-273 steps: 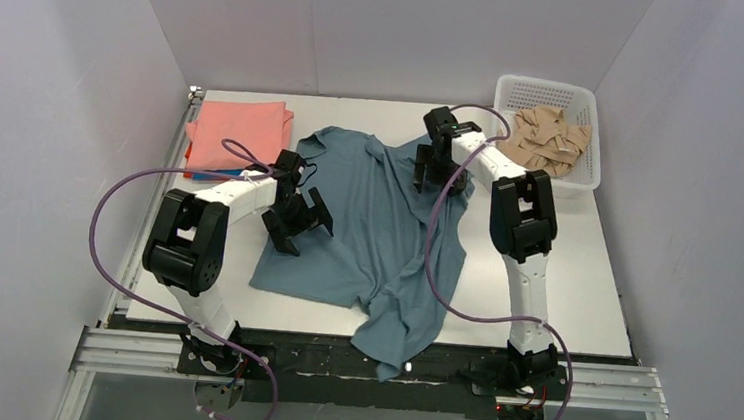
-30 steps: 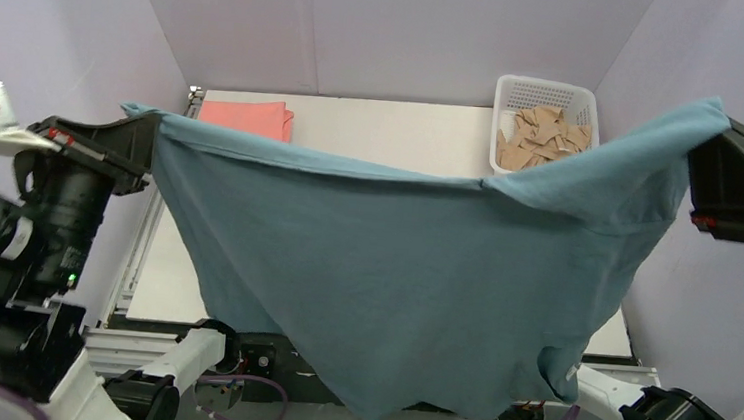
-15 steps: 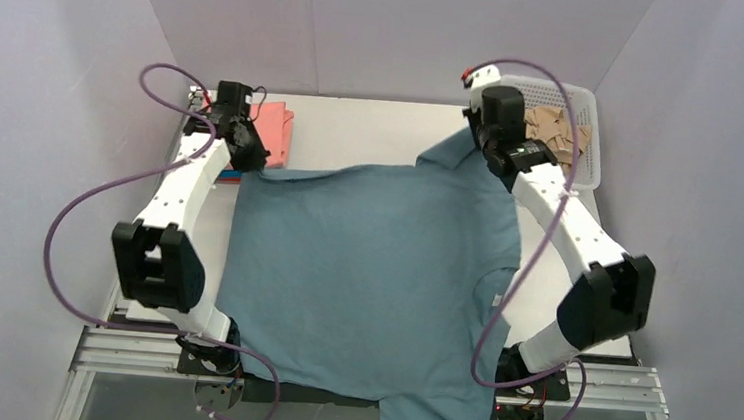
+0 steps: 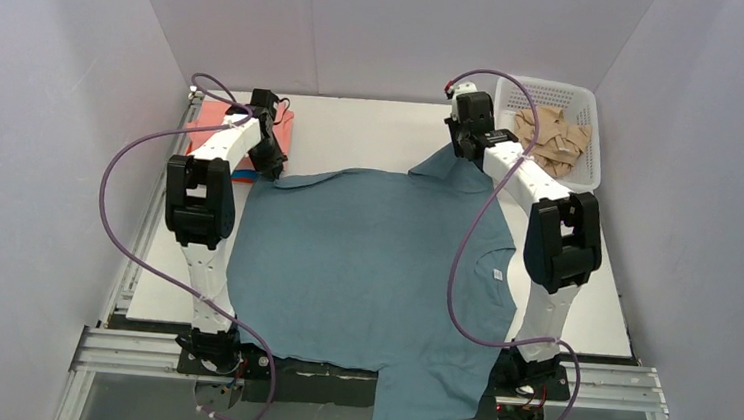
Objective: Fold and stack the t-shirts
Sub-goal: Flatten out the tshirt, then fold the flattened tshirt in 1/3 of the way
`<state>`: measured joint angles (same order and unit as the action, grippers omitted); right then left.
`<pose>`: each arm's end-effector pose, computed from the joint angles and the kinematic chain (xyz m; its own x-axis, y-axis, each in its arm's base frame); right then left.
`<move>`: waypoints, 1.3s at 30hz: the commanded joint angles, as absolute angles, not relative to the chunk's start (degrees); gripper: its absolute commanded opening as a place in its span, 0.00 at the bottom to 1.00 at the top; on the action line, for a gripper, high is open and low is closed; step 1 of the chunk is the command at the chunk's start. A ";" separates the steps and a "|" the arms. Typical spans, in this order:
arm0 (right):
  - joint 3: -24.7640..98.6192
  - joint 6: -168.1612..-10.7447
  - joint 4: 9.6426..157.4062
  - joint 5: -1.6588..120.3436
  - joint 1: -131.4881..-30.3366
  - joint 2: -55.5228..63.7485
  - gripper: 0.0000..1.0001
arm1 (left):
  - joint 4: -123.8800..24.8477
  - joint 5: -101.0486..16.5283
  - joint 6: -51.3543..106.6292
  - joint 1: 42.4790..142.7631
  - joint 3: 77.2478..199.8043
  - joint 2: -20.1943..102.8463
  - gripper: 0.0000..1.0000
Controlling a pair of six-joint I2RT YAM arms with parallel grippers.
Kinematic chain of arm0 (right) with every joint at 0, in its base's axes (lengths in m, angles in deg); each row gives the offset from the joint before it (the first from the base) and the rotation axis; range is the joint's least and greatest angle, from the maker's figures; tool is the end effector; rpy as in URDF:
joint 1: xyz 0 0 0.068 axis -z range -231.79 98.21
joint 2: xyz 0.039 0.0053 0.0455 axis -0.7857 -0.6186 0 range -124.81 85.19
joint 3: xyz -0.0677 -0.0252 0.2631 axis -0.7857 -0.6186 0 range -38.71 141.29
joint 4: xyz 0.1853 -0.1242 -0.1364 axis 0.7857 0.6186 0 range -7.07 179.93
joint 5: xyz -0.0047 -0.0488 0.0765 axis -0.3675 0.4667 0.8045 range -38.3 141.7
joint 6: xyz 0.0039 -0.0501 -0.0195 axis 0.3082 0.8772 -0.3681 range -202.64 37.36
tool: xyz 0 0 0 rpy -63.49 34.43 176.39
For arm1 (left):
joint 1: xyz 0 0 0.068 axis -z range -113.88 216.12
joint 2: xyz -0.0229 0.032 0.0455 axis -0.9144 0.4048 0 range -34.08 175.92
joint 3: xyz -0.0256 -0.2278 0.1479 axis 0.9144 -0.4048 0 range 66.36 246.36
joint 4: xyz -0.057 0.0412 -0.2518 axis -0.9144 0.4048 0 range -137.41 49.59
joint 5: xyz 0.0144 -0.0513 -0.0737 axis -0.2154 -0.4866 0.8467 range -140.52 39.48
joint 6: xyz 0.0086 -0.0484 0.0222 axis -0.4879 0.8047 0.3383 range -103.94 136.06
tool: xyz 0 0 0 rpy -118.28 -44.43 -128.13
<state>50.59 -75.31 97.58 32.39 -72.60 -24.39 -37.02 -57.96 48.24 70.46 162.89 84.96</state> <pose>0.4222 0.1479 0.2720 -0.5205 -0.3266 -0.7889 -0.1495 0.9445 -0.2924 0.4882 -0.0324 0.2466 -0.4406 -0.4963 -0.7481 -0.3167 0.8657 -0.3877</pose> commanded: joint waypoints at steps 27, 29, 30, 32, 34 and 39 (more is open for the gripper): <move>28.47 -98.52 130.72 28.51 -79.31 9.73 0.01 | -29.89 -55.66 48.75 69.86 132.61 53.13 0.00; 26.83 -100.78 133.50 28.96 -79.82 11.03 0.01 | -27.91 -56.69 48.67 69.85 131.30 51.28 0.00; 26.14 -101.68 134.48 29.79 -80.01 11.74 0.01 | -26.91 -56.99 48.75 69.82 130.58 50.48 0.00; 24.61 -102.98 135.55 32.06 -80.25 12.71 0.01 | -25.84 -56.97 48.80 69.86 128.89 49.01 0.00; 23.05 -103.44 135.77 33.75 -80.43 13.42 0.01 | -24.25 -56.63 48.75 69.88 127.89 48.02 0.00; 22.43 -105.42 138.33 33.30 -80.44 12.95 0.01 | -21.71 -55.04 49.17 69.91 126.83 47.89 0.00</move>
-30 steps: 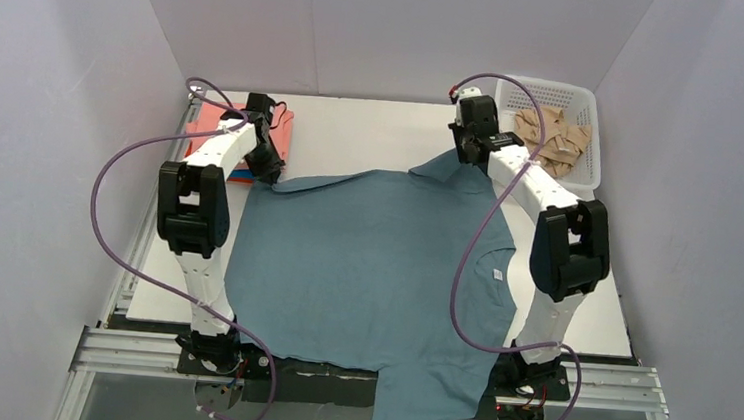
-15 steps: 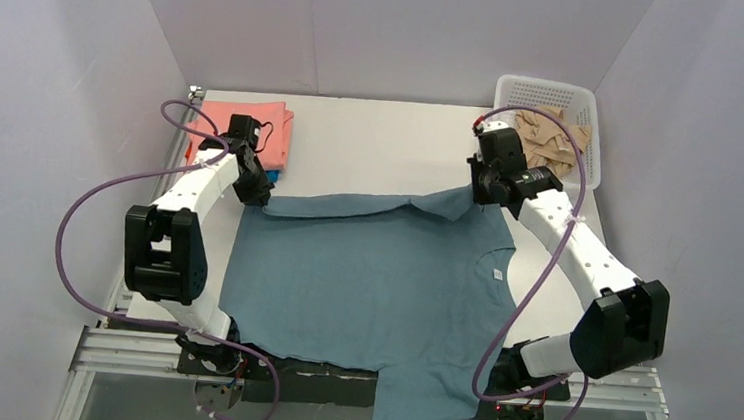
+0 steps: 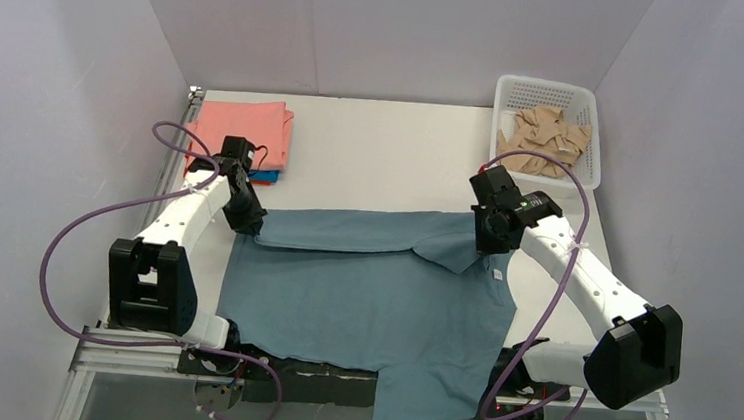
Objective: Fold and stack the t-shirts
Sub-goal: Fold the flattened tshirt in 1/3 of the way
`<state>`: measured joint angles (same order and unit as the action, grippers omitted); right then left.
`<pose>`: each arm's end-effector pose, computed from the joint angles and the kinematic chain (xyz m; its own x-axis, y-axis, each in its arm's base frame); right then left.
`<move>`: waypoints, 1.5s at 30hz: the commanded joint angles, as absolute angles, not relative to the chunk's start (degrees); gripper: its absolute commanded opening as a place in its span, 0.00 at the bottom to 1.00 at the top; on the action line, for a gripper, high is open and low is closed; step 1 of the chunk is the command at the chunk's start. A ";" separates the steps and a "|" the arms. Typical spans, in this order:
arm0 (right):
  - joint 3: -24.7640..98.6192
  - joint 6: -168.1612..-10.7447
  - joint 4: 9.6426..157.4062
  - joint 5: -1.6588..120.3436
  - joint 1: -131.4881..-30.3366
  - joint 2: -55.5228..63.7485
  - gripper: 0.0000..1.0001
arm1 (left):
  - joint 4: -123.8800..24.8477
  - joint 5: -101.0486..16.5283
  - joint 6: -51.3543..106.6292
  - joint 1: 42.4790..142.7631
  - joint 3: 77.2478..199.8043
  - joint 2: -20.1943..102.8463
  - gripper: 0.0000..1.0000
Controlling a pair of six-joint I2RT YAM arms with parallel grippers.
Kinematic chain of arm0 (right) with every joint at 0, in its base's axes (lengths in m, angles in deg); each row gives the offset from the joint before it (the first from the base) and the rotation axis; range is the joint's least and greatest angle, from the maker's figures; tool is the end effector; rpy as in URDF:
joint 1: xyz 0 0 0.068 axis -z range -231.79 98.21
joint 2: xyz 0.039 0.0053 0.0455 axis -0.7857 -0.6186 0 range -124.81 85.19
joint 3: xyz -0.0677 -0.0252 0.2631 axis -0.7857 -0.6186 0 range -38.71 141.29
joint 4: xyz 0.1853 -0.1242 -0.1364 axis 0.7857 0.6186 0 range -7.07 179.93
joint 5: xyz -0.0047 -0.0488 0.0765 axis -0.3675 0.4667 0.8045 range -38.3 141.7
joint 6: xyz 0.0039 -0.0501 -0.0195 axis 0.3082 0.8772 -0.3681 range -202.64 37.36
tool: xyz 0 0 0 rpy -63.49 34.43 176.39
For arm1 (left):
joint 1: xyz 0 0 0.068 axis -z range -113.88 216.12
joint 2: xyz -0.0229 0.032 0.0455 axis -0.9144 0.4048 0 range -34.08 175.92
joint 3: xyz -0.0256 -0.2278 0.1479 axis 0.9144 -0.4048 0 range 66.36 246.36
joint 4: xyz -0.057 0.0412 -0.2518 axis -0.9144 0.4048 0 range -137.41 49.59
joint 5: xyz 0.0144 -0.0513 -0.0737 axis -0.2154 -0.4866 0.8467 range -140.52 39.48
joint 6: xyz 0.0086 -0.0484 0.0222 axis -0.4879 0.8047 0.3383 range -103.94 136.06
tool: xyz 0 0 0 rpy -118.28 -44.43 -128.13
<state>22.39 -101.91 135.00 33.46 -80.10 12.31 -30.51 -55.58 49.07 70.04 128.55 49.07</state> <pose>0.2182 0.1049 0.2778 -0.8546 -0.1044 -0.5087 -0.0497 0.9915 -0.1199 0.3246 -0.0191 0.2768 -0.5127 -0.5089 -0.6915 -0.3348 0.8601 -0.3848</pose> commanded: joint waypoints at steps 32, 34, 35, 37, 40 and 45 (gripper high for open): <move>27.53 -104.52 127.38 55.30 -89.75 6.23 0.73 | -24.24 -43.87 50.15 69.90 127.07 46.08 0.98; 27.17 -105.86 125.57 53.86 -89.63 3.63 0.74 | -25.63 -42.86 50.30 69.88 127.11 47.63 0.98; 27.28 -106.74 125.16 51.25 -89.09 2.32 0.75 | -26.74 -42.72 50.32 69.90 126.98 48.41 0.98; 28.65 -108.50 125.44 47.01 -86.42 -0.07 0.78 | -28.73 -43.25 50.18 69.82 126.85 50.48 0.98; 28.02 -109.44 121.22 48.08 -80.90 -2.03 0.81 | -28.83 -44.10 50.49 69.73 128.72 55.42 0.98; 23.40 -111.03 115.47 51.26 -74.75 -5.97 0.82 | -30.83 -42.55 51.82 69.53 129.18 62.21 0.98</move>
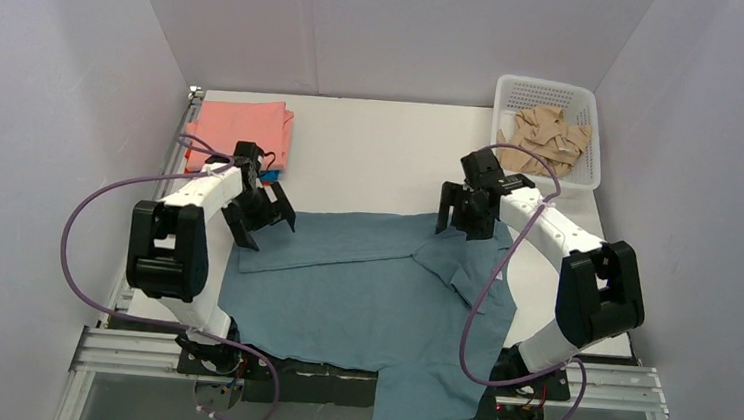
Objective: Fold and stack the t-shirts
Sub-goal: Fold the flattened tshirt in 1/3 of the way
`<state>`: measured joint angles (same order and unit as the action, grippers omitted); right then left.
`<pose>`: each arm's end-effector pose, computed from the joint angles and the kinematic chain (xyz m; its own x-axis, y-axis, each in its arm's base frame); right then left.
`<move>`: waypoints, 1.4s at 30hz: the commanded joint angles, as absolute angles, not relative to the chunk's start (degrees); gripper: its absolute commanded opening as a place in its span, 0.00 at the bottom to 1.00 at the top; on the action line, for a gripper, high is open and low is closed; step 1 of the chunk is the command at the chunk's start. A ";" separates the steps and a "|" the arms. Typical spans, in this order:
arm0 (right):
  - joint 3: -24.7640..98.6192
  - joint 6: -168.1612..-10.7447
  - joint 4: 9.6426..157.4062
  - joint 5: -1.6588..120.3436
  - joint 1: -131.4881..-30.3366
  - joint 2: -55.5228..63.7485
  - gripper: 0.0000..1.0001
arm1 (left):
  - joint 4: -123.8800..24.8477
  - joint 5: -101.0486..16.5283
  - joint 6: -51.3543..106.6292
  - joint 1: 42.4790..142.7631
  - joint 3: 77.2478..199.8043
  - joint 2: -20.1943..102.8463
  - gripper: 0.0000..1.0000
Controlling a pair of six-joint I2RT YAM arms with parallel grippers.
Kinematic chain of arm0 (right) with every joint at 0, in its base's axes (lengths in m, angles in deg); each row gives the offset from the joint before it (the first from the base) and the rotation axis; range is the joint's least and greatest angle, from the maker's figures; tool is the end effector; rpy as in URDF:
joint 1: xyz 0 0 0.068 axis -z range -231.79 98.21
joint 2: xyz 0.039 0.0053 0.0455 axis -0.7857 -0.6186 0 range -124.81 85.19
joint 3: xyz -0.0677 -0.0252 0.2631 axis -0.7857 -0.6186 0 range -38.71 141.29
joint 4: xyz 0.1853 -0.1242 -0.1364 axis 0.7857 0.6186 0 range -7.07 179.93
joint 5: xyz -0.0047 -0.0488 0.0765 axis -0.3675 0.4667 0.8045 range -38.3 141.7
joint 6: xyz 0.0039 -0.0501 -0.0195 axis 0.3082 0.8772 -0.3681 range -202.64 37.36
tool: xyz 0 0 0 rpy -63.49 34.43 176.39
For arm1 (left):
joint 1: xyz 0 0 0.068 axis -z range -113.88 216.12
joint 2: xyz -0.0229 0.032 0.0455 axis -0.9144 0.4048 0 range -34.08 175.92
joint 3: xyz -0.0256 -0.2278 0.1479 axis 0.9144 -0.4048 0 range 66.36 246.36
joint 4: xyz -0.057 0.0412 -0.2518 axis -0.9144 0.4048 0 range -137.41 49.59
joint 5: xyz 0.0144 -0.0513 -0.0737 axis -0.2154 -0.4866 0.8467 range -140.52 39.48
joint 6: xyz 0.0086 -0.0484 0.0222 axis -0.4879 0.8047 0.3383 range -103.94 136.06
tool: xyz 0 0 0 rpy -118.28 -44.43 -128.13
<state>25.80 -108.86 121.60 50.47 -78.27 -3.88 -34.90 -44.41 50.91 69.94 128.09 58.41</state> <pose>0.2803 0.1388 0.2324 -0.9101 0.0401 -0.4125 -0.0390 0.9826 0.1817 0.3513 -0.0272 0.2285 -0.6433 -0.5266 -0.5558 -0.2731 0.8360 -0.4760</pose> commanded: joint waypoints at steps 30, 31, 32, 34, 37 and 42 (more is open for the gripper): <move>38.96 -104.16 111.98 52.57 -57.32 -26.10 0.78 | -27.38 -41.22 51.46 69.29 158.85 91.39 0.98; 39.29 -104.10 111.80 52.58 -57.32 -26.23 0.78 | -26.99 -41.41 51.33 69.29 159.50 91.72 0.98; 39.31 -103.98 111.43 52.69 -57.32 -26.18 0.78 | -26.68 -41.53 51.31 69.29 159.89 91.86 0.98; 38.89 -103.49 110.40 52.76 -57.32 -25.35 0.78 | -26.35 -41.44 51.09 69.29 160.27 91.57 0.98; 36.84 -103.01 108.97 53.14 -57.40 -22.72 0.78 | -25.86 -40.96 51.25 69.29 159.18 89.62 0.98; 30.33 -102.24 104.27 53.99 -58.71 -15.90 0.78 | -27.45 -39.91 51.71 69.82 154.73 84.38 0.98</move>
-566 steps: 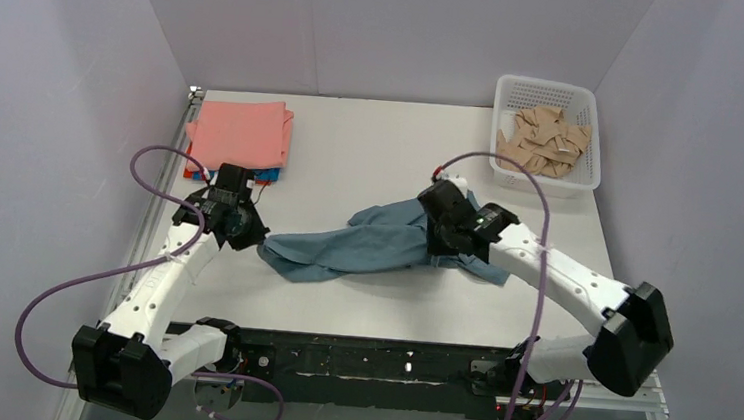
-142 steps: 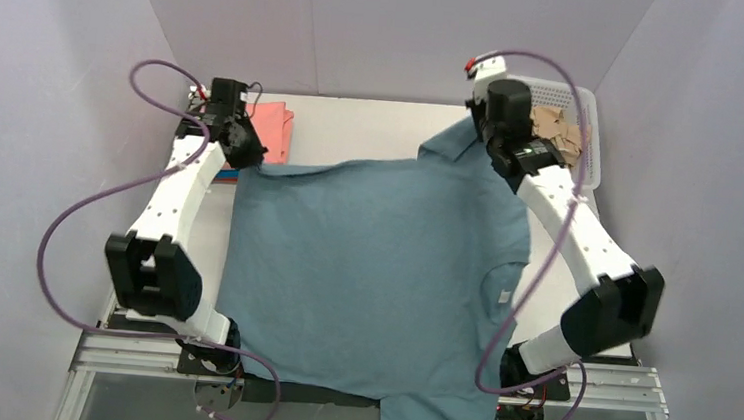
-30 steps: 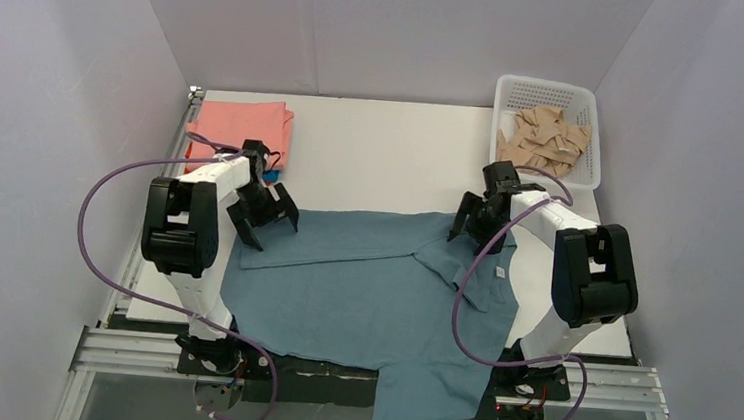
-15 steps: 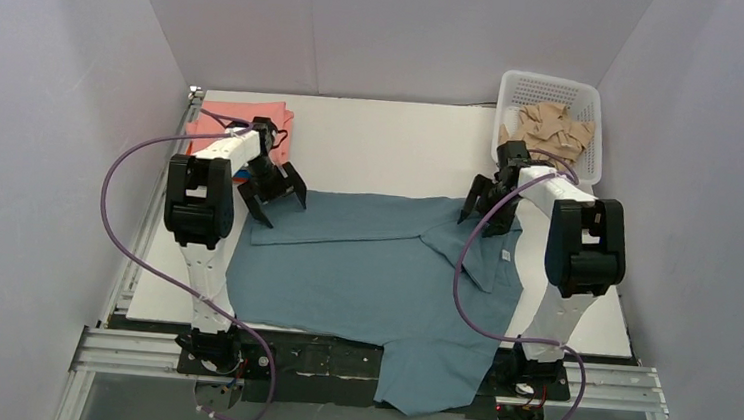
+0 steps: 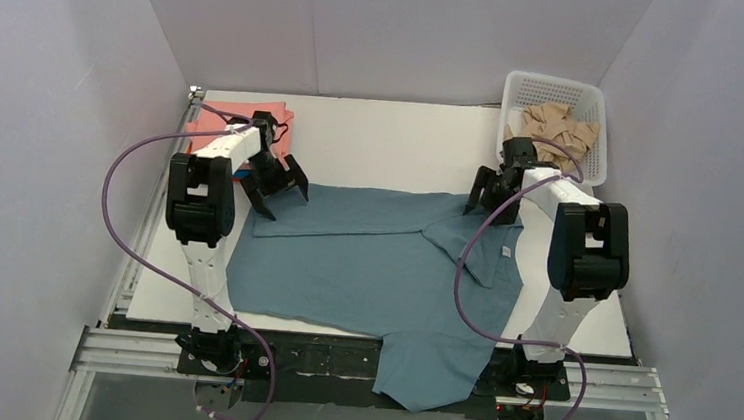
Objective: Fold and stack the t-shirts
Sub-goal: Fold the flattened tshirt in 1/3 of the way
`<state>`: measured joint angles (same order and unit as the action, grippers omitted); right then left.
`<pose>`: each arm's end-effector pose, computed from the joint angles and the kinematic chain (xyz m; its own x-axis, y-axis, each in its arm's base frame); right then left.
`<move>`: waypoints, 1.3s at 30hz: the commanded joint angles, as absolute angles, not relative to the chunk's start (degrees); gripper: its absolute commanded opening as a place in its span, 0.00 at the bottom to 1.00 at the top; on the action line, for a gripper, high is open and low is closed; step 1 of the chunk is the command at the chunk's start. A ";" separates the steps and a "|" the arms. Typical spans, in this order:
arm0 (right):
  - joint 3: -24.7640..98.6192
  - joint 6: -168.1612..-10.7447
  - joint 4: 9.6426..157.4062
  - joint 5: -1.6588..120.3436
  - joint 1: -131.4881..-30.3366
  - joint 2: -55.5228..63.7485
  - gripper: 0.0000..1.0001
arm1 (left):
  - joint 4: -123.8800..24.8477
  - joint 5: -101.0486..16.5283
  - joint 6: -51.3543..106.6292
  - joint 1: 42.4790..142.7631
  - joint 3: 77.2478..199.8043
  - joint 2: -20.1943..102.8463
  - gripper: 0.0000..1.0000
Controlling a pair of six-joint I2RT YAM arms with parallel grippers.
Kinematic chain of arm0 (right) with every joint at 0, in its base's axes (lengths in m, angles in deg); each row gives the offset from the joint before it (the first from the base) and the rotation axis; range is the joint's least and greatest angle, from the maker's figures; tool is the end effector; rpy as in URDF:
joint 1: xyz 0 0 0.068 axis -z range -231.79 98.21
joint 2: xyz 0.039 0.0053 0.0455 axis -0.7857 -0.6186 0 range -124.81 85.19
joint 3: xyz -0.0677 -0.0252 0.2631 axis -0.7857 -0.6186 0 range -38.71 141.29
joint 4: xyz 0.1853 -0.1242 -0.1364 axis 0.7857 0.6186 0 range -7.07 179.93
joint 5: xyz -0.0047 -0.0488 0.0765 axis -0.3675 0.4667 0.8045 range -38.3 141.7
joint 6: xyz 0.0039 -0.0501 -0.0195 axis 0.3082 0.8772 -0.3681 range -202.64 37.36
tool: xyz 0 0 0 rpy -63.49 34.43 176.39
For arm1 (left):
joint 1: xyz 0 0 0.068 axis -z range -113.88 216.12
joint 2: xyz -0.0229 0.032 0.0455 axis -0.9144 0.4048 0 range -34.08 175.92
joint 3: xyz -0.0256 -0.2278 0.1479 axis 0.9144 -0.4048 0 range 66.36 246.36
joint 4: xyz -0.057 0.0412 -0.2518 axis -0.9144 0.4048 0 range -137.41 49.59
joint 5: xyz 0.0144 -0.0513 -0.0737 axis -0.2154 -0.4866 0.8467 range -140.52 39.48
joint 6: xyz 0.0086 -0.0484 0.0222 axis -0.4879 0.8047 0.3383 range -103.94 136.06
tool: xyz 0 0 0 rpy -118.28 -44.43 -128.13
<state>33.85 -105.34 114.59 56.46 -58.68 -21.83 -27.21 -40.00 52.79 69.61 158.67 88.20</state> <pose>0.3744 0.0482 0.1767 -0.8965 0.2790 -0.3441 0.2093 0.9514 0.2261 0.4717 -0.0353 0.1826 -0.7199 -0.5453 -0.4295 -0.3170 0.8087 -0.4955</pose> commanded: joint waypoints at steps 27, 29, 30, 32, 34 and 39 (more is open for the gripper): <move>14.81 -111.35 106.34 39.50 -73.32 -10.24 0.76 | -34.06 -41.35 52.25 71.21 126.98 58.96 0.98; 16.93 -111.22 108.24 37.57 -73.32 -12.22 0.76 | -35.51 -41.24 52.20 71.14 127.27 61.25 0.98; 17.93 -110.81 108.96 36.81 -73.32 -13.27 0.76 | -35.73 -41.57 52.28 71.18 127.72 62.72 0.98; 19.30 -109.54 109.58 36.21 -73.25 -14.50 0.77 | -35.07 -42.02 52.52 71.06 130.00 65.45 0.98; 20.35 -108.48 109.23 35.68 -73.03 -15.37 0.77 | -35.83 -42.22 52.57 71.04 131.03 67.73 0.98; 24.77 -104.97 108.37 39.40 -71.79 -18.60 0.77 | -34.07 -42.78 52.67 70.70 135.16 73.93 0.98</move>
<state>22.18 -108.09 110.11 38.77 -73.24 -14.31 -38.88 -41.55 52.66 70.81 132.66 69.69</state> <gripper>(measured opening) 0.767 0.981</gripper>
